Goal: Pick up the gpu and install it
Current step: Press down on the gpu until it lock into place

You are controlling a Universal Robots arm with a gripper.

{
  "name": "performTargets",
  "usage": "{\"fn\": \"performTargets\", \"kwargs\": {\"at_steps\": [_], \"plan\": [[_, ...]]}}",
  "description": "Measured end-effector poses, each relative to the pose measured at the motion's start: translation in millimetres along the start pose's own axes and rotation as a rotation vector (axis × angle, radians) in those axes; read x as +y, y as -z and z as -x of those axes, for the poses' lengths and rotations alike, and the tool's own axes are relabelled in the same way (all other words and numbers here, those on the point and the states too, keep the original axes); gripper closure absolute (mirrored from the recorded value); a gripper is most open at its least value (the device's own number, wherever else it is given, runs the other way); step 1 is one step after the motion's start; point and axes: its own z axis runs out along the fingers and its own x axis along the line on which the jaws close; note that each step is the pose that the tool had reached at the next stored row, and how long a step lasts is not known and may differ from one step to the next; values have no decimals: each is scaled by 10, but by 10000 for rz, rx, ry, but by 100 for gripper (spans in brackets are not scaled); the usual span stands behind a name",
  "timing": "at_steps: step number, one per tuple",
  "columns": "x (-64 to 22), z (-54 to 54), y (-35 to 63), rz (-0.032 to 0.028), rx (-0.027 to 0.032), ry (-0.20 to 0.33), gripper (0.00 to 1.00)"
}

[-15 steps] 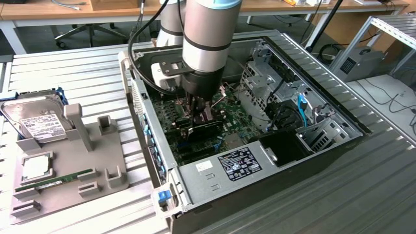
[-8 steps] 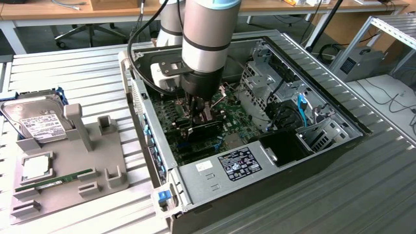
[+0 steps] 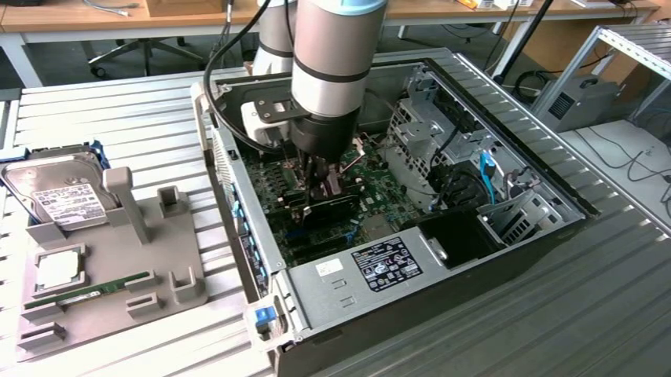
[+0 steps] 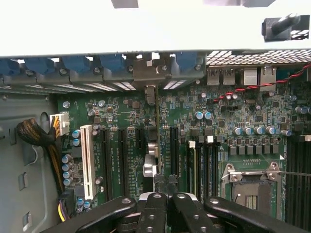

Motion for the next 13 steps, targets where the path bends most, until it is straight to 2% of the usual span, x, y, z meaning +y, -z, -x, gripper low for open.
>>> {"fn": "performTargets", "kwargs": {"at_steps": [9,11,13], "plan": [[0,0,17,-2,-1,0,89],[-104,4,50,-1,-1,1,89],[-130,5,58,-1,-1,1,89]]}}
